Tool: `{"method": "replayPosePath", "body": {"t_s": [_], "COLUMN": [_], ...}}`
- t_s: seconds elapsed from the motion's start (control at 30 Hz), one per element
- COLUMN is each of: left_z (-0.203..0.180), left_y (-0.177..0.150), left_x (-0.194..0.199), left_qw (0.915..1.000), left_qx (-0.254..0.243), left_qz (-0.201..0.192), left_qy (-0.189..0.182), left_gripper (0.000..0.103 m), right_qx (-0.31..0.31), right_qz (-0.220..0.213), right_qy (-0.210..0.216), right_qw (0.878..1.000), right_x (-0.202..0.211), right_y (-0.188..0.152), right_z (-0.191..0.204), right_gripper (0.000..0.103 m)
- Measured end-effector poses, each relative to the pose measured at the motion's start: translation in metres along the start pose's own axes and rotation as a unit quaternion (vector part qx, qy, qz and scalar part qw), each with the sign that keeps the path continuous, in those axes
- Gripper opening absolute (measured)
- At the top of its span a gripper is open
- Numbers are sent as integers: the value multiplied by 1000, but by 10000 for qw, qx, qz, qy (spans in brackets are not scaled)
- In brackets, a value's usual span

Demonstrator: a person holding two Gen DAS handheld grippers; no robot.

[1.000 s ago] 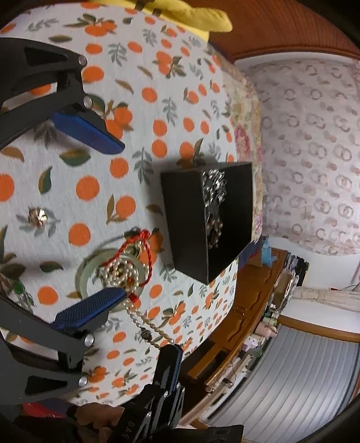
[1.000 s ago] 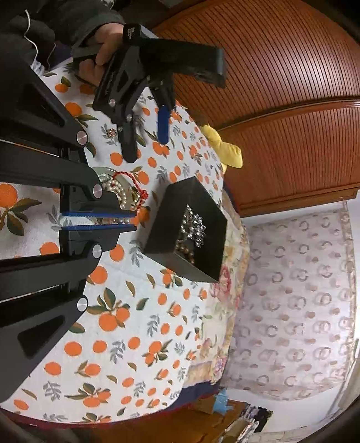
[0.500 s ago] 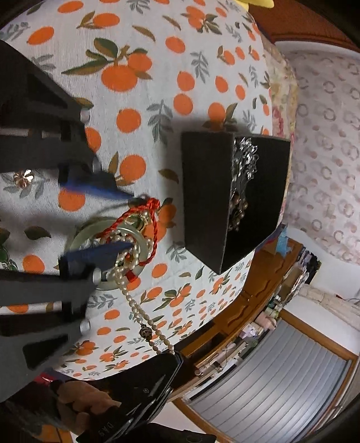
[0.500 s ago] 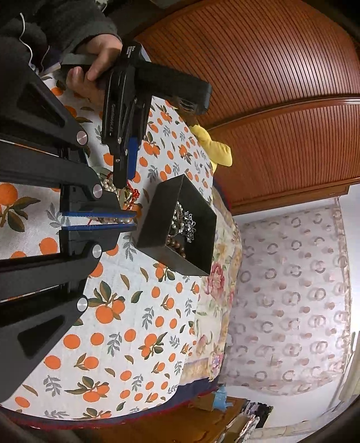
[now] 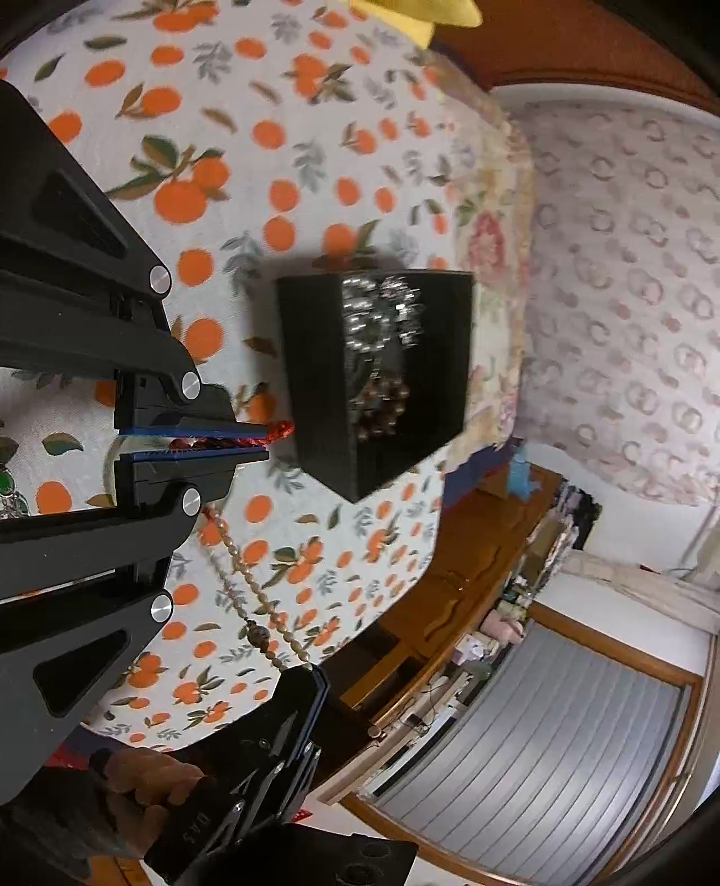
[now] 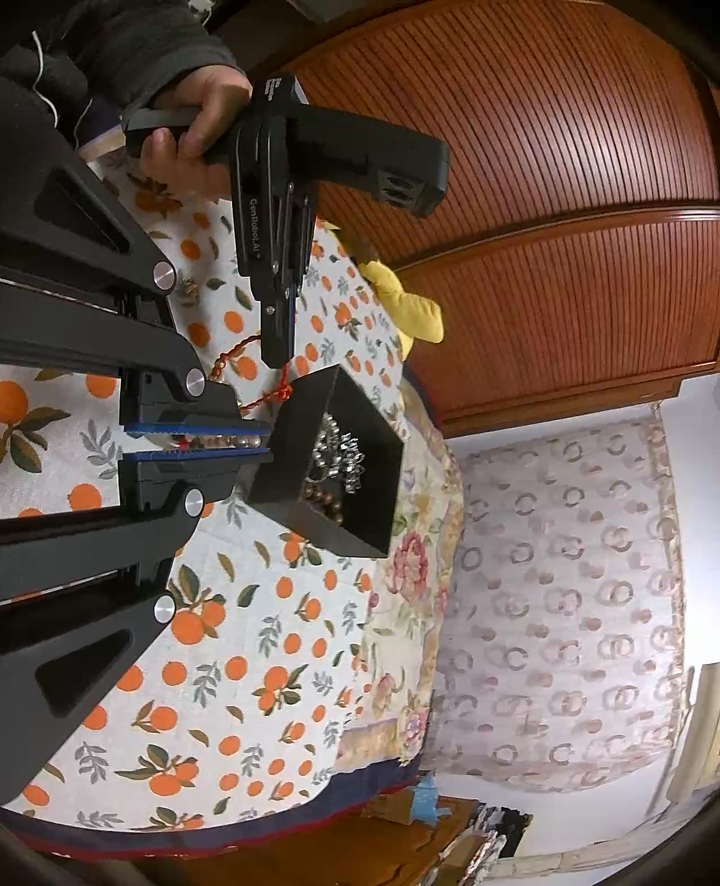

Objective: Organize jewelry
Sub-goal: 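Grasp the pearl strand on the jade bangle with the right gripper while the left gripper grasps the red cord, then lift and carry the pearl strand and red cord over the black box with both grippers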

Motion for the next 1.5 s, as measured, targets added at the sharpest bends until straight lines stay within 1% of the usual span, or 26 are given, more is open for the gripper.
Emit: {"method": "replayPosePath", "body": {"t_s": [0.17, 0.47, 0.83, 1.03, 1.27, 1.4, 1.5], "left_z": [2, 5, 2, 3, 10, 16, 21], "left_y": [10, 22, 56, 72, 93, 105, 108], "left_x": [8, 20, 39, 37, 32, 23, 13], "left_qw": [9996, 9989, 9963, 9953, 9946, 9947, 9945], "left_qx": [-179, -207, -416, -484, -502, -490, -541], "left_qz": [-152, -336, -641, -712, -792, -793, -748], "left_qy": [180, 253, 402, 437, 438, 434, 499], "left_gripper": [2, 2, 2, 2, 2, 2, 2], "right_qx": [45, 170, 311, 356, 468, 541, 567], "right_qz": [-185, -458, -678, -830, -907, -963, -1040], "right_qy": [14, 21, 9, 16, 39, 62, 86], "right_qw": [9998, 9988, 9972, 9959, 9948, 9939, 9929], "right_x": [7, 14, 18, 18, 6, -1, -5], "right_y": [17, 48, 86, 111, 142, 159, 174], "right_z": [4, 11, 16, 15, 10, 7, 3], "right_gripper": [5, 5, 5, 5, 5, 5, 5]}}
Point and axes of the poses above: each gripper's, at about its wrist camera, not at the fingertips, and x roughly against the way its jaws point, z to its left, y to its top, the point moved 9 cm from there along -x, roughly the way its jaws point, and after that the axes turned 4 degrees about -z, right-handed, at the moved point
